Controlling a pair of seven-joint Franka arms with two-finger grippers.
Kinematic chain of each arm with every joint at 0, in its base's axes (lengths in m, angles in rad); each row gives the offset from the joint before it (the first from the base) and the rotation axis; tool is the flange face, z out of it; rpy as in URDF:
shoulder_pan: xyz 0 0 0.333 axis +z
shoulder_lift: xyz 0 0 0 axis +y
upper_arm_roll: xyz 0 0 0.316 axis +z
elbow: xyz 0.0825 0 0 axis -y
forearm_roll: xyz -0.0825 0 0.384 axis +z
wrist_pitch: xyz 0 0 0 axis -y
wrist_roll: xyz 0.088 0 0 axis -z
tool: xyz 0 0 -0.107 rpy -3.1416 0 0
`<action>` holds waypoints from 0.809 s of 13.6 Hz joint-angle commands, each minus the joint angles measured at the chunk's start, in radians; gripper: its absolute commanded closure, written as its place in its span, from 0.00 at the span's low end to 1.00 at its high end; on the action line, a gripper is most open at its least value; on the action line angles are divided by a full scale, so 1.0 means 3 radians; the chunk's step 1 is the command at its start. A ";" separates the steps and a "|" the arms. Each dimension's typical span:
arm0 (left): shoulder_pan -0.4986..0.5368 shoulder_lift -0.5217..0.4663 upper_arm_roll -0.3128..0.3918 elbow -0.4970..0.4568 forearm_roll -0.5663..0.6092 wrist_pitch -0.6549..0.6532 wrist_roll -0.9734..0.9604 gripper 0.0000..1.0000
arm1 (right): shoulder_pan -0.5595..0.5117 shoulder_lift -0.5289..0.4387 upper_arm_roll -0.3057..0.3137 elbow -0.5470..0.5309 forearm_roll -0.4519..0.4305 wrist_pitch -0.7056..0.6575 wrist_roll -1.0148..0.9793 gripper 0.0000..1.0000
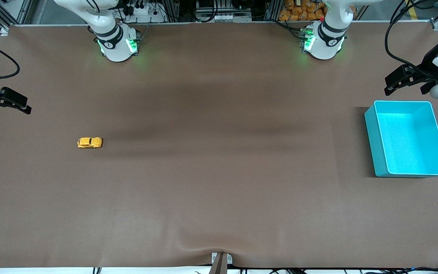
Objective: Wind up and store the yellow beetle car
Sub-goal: 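Move the right gripper toward the yellow beetle car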
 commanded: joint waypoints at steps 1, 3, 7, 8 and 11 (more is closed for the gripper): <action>0.0048 0.0018 -0.0022 0.0043 -0.0090 0.0009 0.0041 0.00 | -0.0061 0.0021 0.0025 0.0046 -0.0047 -0.0052 0.0026 0.00; 0.0048 0.0018 -0.0022 0.0043 -0.0090 0.0009 0.0052 0.00 | -0.0041 0.0011 0.0030 0.0046 -0.0042 -0.0067 0.0062 0.00; 0.0048 0.0018 -0.0012 0.0048 -0.0090 0.0009 0.0052 0.00 | -0.0086 0.0022 0.0020 0.0102 -0.0001 -0.0123 0.0246 0.00; 0.0048 0.0018 -0.0012 0.0048 -0.0090 0.0009 0.0052 0.00 | -0.0132 0.0037 0.0020 0.0097 -0.0006 -0.0149 0.0236 0.00; 0.0048 0.0023 -0.0012 0.0059 -0.0075 0.0014 0.0052 0.00 | -0.0184 0.0180 0.0020 0.0076 -0.0022 -0.0226 0.0241 0.00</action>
